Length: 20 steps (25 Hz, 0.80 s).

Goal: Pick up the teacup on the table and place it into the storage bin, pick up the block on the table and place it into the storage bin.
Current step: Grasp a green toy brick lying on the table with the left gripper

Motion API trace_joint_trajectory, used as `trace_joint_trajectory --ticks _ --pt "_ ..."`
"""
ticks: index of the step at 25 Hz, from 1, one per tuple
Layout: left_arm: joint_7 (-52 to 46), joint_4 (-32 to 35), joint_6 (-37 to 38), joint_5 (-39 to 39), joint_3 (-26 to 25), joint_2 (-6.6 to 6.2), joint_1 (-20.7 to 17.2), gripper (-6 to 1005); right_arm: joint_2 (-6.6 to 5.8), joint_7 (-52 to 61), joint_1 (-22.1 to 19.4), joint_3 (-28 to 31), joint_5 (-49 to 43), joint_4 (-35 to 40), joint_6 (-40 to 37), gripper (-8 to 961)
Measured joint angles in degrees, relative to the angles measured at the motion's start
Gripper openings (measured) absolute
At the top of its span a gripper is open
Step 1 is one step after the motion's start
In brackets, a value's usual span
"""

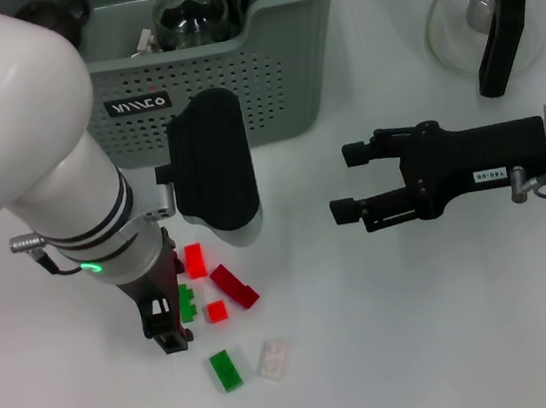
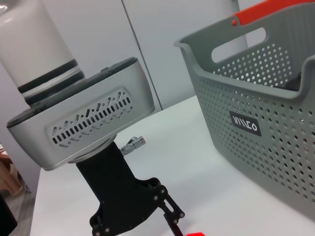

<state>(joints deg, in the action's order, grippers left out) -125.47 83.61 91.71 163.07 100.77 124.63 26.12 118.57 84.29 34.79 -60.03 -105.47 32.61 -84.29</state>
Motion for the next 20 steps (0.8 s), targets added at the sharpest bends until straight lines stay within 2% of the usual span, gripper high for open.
trace_joint_trajectory --ticks 10,16,20 --pt "-0.1 -0.1 -0.1 0.1 0.3 0.00 -0.1 812 0.07 -0.1 -0.1 0.0 0.0 -0.1 0.0 940" --pt "-0.2 -0.3 -0.3 0.0 0.5 0.00 0.1 643 0.09 -0.2 -0.1 0.0 0.0 -0.1 0.0 939" --pt "-0.2 -0.3 -0.5 -0.1 0.9 0.00 0.1 492 0.09 -0.2 -0.1 0.0 0.0 -0.1 0.0 939"
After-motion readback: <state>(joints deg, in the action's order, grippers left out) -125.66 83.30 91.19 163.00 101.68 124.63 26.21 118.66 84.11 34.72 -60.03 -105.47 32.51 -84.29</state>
